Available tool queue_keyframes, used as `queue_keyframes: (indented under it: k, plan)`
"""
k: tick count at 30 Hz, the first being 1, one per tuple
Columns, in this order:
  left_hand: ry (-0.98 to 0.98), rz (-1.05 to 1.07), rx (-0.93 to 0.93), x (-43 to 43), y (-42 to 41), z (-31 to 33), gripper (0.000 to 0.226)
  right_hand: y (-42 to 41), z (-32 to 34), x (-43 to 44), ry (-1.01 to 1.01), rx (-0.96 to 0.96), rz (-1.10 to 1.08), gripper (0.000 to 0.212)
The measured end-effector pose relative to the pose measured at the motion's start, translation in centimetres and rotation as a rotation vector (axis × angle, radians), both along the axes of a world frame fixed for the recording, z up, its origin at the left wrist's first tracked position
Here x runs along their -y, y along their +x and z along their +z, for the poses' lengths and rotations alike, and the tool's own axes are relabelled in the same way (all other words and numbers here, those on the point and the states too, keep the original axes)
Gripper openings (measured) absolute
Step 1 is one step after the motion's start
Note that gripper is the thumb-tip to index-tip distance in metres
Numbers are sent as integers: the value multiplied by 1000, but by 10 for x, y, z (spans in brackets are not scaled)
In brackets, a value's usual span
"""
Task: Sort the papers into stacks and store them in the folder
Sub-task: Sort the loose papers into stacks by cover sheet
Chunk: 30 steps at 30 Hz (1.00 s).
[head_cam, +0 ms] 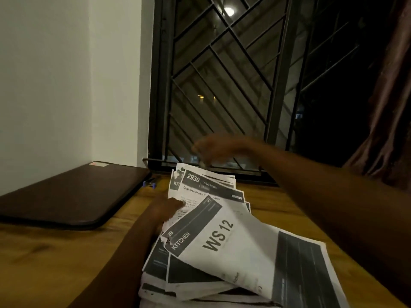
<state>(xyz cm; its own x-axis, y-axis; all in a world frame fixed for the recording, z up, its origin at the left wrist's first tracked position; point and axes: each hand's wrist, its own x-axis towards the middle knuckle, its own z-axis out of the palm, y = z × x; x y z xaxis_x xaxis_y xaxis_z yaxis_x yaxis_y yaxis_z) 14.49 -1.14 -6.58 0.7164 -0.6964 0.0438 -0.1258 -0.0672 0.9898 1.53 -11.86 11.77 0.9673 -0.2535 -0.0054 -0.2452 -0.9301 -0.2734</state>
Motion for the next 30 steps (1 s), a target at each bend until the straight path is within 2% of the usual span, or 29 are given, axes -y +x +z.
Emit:
queue_keyframes:
  k: [3,5,9,11,12,13,15,17,18,22,24,27,30]
  plan:
    - [14,24,-4,-1,-2,4,19,-51,-52,46,0,-235,-326,61]
    - [27,48,39,-3,-6,6,12,-72,-77,56,84,-323,-429,73]
    - [-29,88,47,-2,-2,2,11,-81,-101,62,148,-249,-444,90]
    - [-84,90,49,-3,3,-4,21,-81,-104,59,162,-221,-441,93]
    - [-104,97,40,-3,6,-6,25,-81,-105,57,102,-215,-431,93]
    - [-140,107,46,-7,0,-2,24,-83,-106,55,14,-220,-428,91]
    - [-175,130,58,-12,-6,2,17,-85,-104,56,-147,-222,-424,73]
    - [-173,157,42,-13,-5,2,15,-88,-100,66,-235,-201,-446,53]
    - [-173,159,28,-12,-3,3,13,-90,-97,73,-246,-144,-480,50]
    - [-157,155,-49,-10,1,3,20,-104,-90,107,-122,143,-682,40]
    - [-165,144,-74,-10,-1,3,16,-108,-95,114,-64,260,-747,32]
    - [-200,141,-131,-7,3,2,10,-104,-115,103,177,446,-702,12]
    - [-276,85,-123,-9,-11,10,16,-88,-140,81,333,484,-696,13]
